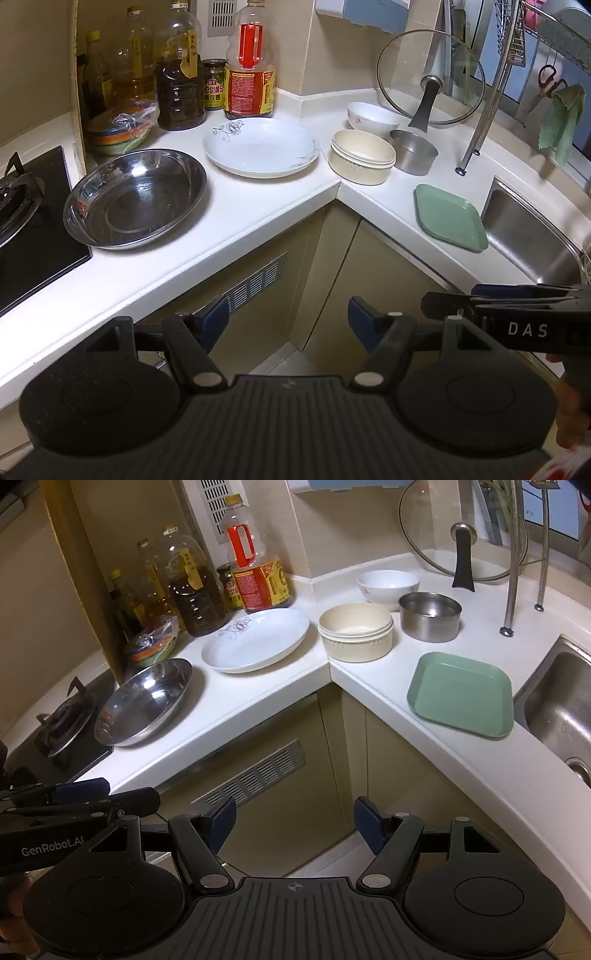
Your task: Organize plates and bowls
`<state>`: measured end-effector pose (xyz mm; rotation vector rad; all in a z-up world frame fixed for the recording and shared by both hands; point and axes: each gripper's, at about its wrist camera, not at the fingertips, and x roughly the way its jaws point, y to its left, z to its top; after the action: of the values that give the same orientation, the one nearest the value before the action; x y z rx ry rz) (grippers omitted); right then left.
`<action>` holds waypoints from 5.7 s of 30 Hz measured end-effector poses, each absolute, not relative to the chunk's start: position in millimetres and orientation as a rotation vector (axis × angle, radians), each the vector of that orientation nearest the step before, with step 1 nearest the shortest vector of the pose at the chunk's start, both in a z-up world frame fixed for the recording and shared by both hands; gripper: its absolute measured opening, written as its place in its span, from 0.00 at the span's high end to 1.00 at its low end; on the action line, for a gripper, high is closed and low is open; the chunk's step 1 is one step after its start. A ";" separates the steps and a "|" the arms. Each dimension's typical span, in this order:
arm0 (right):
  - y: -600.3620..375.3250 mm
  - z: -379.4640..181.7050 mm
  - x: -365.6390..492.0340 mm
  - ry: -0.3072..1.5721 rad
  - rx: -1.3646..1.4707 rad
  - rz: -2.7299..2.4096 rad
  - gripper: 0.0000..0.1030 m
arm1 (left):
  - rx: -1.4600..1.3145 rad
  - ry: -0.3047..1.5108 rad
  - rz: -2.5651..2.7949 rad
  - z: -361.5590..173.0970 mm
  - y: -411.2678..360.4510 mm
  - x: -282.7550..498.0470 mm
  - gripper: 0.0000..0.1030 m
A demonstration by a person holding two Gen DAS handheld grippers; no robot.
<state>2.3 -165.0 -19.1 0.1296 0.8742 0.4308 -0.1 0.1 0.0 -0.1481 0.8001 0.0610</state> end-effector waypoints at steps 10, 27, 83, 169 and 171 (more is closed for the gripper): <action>-165.4 -20.3 4.8 0.874 0.130 0.431 0.32 | -0.148 0.807 0.061 0.0 0.2 0.0 0.33; -168.3 -20.3 12.0 0.876 0.129 0.432 0.32 | -0.147 0.809 0.063 0.0 -0.2 0.1 0.33; -169.8 -26.2 39.0 0.883 0.124 0.436 0.32 | -0.147 0.816 0.065 -5.5 -4.1 11.5 0.33; 46.7 -89.8 236.5 0.851 0.117 0.853 0.67 | -0.357 0.775 0.680 -57.2 241.2 83.1 0.66; 51.5 -94.5 240.9 0.861 0.116 0.841 0.69 | -0.354 0.782 0.676 -60.7 247.2 85.5 0.66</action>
<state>240.9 51.5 -94.5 0.1157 0.8609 0.8408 85.5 247.2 -60.7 -0.3540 0.7822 0.6760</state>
